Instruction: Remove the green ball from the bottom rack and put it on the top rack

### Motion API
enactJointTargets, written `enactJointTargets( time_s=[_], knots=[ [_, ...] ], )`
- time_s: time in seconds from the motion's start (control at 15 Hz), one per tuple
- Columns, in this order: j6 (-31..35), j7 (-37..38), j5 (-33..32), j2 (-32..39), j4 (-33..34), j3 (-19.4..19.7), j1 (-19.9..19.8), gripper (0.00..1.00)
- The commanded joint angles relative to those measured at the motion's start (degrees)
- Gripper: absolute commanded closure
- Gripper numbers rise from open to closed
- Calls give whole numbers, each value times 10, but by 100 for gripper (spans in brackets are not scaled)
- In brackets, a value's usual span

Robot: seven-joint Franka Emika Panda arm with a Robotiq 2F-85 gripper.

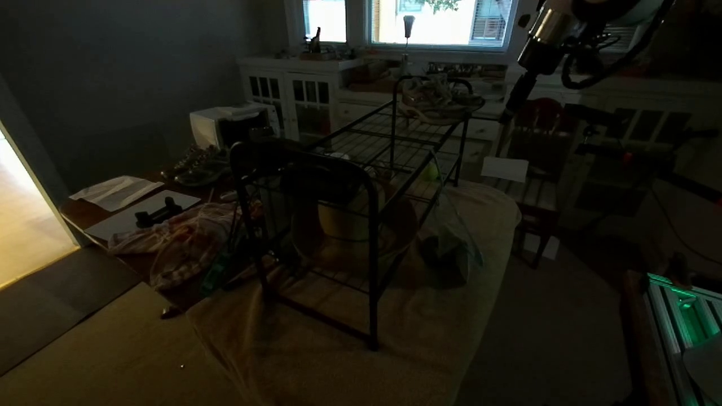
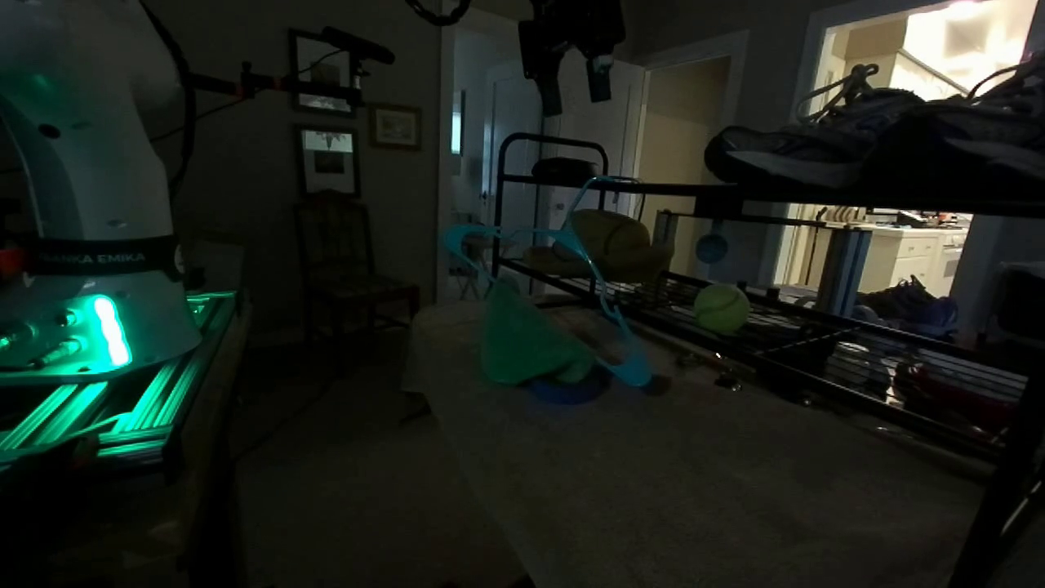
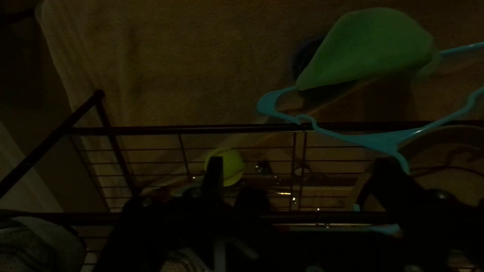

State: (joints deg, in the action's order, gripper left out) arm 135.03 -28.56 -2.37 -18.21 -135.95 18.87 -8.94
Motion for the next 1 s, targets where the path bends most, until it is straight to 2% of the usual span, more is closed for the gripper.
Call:
enactJointTargets(
  time_s=[0.0,0.13,0.2,0.8,0.87,0.93],
  knots=[
    [87,-5,7,49,-12,8,-4,0],
    [116,12,-1,76,-11,4,-11,0],
    [91,2,2,51,-11,1,-9,0],
    [96,2,2,56,-8,-2,-10,0],
    [117,-29,27,68,-13,9,-1,0],
    [156,-32,23,78,-19,10,-4,0]
  ],
)
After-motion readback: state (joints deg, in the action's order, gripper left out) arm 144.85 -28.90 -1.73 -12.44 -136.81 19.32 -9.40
